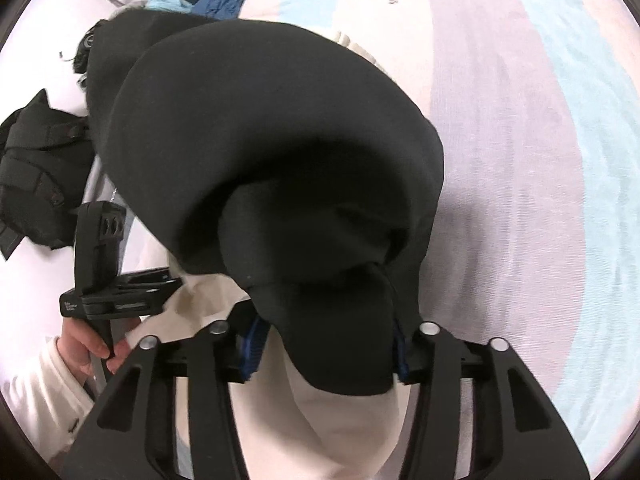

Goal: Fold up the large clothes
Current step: 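Carry the held jacket with both tools toward the headboard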

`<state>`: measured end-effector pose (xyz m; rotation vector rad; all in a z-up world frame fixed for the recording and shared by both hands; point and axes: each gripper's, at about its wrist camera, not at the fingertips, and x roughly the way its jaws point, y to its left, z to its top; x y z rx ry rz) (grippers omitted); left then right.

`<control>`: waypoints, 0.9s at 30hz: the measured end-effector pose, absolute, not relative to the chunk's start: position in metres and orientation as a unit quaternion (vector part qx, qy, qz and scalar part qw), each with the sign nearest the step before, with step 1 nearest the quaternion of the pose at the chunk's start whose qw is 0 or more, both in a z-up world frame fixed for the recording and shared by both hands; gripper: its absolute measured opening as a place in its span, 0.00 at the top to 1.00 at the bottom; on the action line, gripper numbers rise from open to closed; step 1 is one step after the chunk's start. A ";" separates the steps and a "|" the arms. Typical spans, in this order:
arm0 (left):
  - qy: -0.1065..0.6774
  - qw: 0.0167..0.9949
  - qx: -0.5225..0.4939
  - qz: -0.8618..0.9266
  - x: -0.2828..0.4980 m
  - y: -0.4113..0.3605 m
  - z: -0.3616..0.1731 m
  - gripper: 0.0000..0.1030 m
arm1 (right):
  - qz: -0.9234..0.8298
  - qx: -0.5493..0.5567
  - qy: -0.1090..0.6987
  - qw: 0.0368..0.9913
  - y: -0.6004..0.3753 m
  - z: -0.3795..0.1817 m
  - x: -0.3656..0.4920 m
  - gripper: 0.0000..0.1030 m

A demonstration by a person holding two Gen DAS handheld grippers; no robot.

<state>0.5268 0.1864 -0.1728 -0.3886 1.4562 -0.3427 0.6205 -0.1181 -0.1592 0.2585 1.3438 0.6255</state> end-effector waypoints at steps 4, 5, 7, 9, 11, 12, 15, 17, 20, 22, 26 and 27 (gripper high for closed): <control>0.658 0.717 -0.165 -0.160 0.535 0.178 -0.172 0.84 | 0.290 0.126 0.602 0.733 -0.121 -0.152 0.618 0.65; 0.656 0.721 -0.156 -0.162 0.536 0.174 -0.168 0.87 | 0.292 0.128 0.600 0.734 -0.120 -0.150 0.616 0.66; 0.648 0.728 -0.149 -0.167 0.537 0.169 -0.157 0.90 | 0.299 0.131 0.589 0.739 -0.125 -0.142 0.613 0.68; 0.639 0.735 -0.145 -0.172 0.539 0.164 -0.146 0.92 | 0.305 0.146 0.580 0.741 -0.134 -0.135 0.611 0.69; 0.630 0.744 -0.136 -0.179 0.539 0.160 -0.132 0.92 | 0.309 0.155 0.571 0.745 -0.141 -0.128 0.608 0.70; 0.626 0.746 -0.134 -0.181 0.541 0.158 -0.129 0.93 | 0.313 0.158 0.565 0.747 -0.146 -0.122 0.606 0.71; 0.614 0.756 -0.121 -0.191 0.542 0.145 -0.110 0.93 | 0.318 0.166 0.547 0.757 -0.161 -0.106 0.600 0.72; 0.605 0.762 -0.117 -0.198 0.550 0.133 -0.099 0.93 | 0.323 0.177 0.528 0.765 -0.178 -0.091 0.595 0.72; 0.588 0.774 -0.112 -0.208 0.552 0.115 -0.075 0.93 | 0.323 0.188 0.506 0.777 -0.205 -0.065 0.588 0.73; 0.575 0.781 -0.105 -0.220 0.556 0.095 -0.054 0.93 | 0.319 0.190 0.491 0.788 -0.225 -0.045 0.583 0.73; 0.555 0.790 -0.088 -0.245 0.566 0.046 -0.018 0.93 | 0.298 0.202 0.462 0.810 -0.284 -0.003 0.573 0.73; 0.548 0.793 -0.079 -0.253 0.569 0.029 -0.008 0.93 | 0.292 0.203 0.455 0.816 -0.297 0.006 0.572 0.73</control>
